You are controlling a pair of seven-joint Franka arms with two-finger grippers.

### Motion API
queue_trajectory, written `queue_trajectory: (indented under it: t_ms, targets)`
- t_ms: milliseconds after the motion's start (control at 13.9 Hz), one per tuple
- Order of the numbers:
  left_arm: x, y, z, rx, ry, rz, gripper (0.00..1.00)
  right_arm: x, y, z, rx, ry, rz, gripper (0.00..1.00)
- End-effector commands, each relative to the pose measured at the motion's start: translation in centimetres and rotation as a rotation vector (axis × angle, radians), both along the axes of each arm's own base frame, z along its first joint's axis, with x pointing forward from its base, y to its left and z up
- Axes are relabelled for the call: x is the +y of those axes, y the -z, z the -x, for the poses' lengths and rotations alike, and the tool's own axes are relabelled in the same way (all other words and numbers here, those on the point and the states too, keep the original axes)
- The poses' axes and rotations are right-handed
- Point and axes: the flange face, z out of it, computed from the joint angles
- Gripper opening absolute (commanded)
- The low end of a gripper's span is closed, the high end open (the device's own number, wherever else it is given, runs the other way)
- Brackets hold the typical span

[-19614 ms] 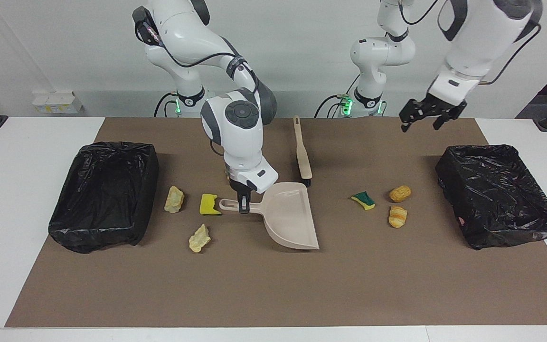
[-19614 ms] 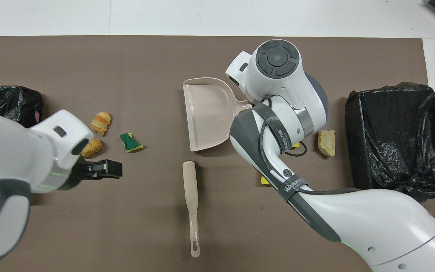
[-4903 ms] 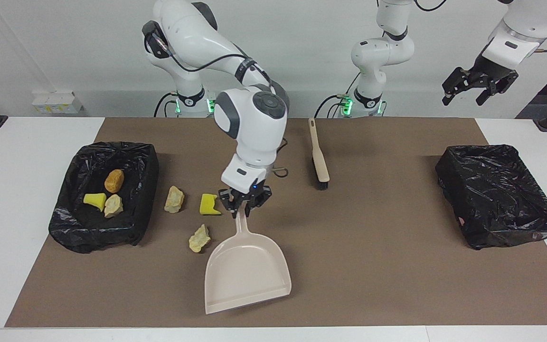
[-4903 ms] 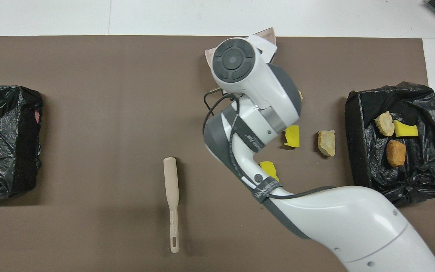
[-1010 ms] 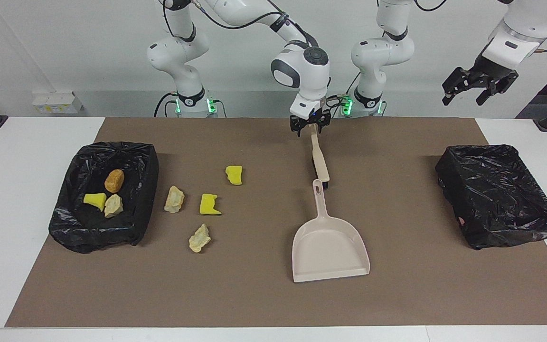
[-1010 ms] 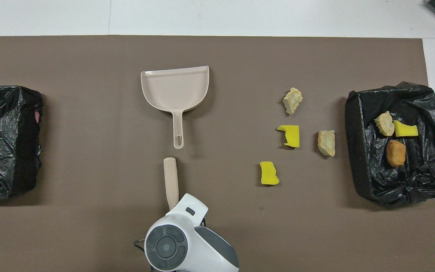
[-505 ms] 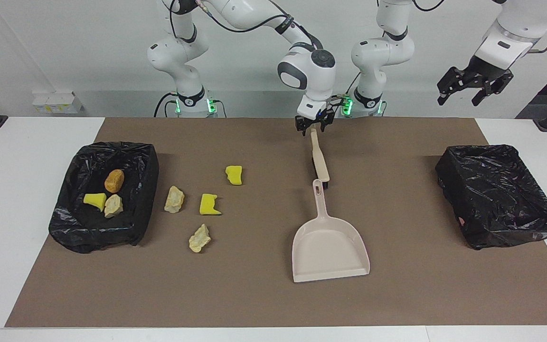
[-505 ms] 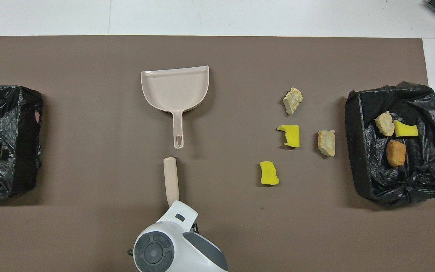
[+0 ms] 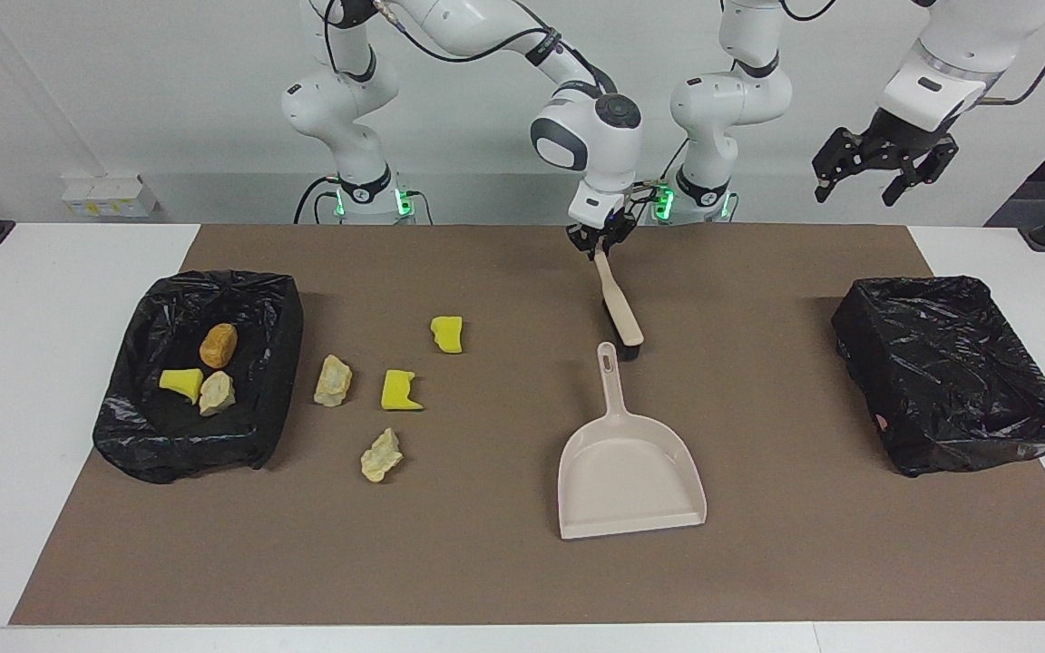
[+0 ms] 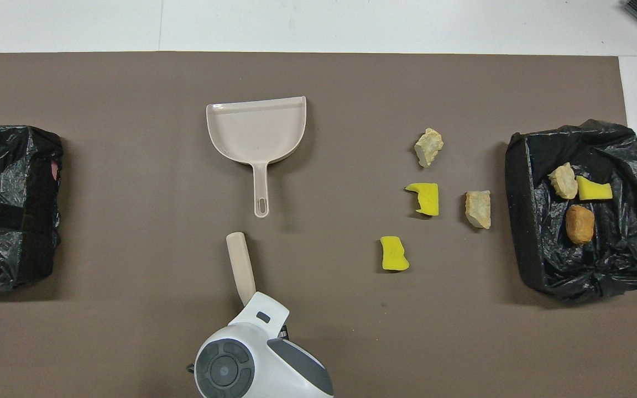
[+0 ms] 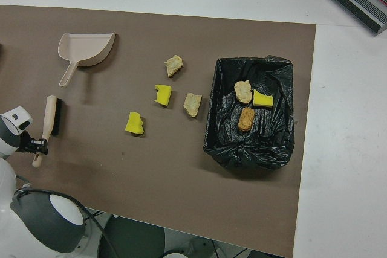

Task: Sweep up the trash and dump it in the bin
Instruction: 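Set the dustpan down and release it with the right gripper, then reach the left gripper to the dustpan while the right gripper takes the brush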

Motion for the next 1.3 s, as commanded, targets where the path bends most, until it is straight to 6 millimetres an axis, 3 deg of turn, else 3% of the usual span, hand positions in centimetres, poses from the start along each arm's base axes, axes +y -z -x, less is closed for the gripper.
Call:
queue_trajectory:
  t_ms: [0, 144, 288, 433, 577, 721, 865, 1010, 1082, 1226]
  targets:
    - [-0.9, 1.3, -0.5, -0.051, 0.0, 0.012, 1.0, -0.6, -2.3, -0.5, -0.021, 0.0, 0.012, 0.0]
    - [-1.1, 2.0, -1.2, -0.08, -0.01, 0.02, 1.0, -2.4, -4.7, -1.0, -0.019, 0.077, 0.042, 0.0]
    - [-4.4, 3.9, -2.8, -0.088, -0.089, 0.036, 1.0, -5.0, -6.8, -1.4, 0.002, 0.14, 0.086, 0.0]
    - [-5.8, 5.4, -4.9, -0.13, -0.219, 0.061, 1.0, -8.3, -8.2, -2.3, 0.046, 0.177, 0.165, 0.0]
    - [-9.6, 7.5, -5.4, -0.107, -0.189, 0.066, 1.0, -11.8, -9.0, -3.1, 0.075, 0.218, 0.222, 0.0]
    - [-13.1, 10.3, -5.5, -0.114, -0.208, 0.081, 1.0, -16.3, -9.9, -4.4, 0.083, 0.292, 0.251, 0.0]
    - [-15.5, 13.0, -7.2, -0.184, -0.265, 0.129, 1.0, -20.5, -11.2, -6.0, 0.078, 0.328, 0.269, 0.0]
    - [-17.7, 15.2, -7.1, -0.164, -0.26, 0.131, 1.0, -23.8, -11.3, -8.0, 0.069, 0.366, 0.297, 0.0]
    - [-18.8, 17.0, -6.7, -0.144, -0.254, 0.124, 1.0, -25.3, -11.1, -8.8, 0.051, 0.38, 0.33, 0.0]
    - [-22.6, 22.7, -6.6, -0.097, -0.259, 0.119, 1.0, -28.9, -10.3, -10.5, 0.02, 0.406, 0.4, 0.0]
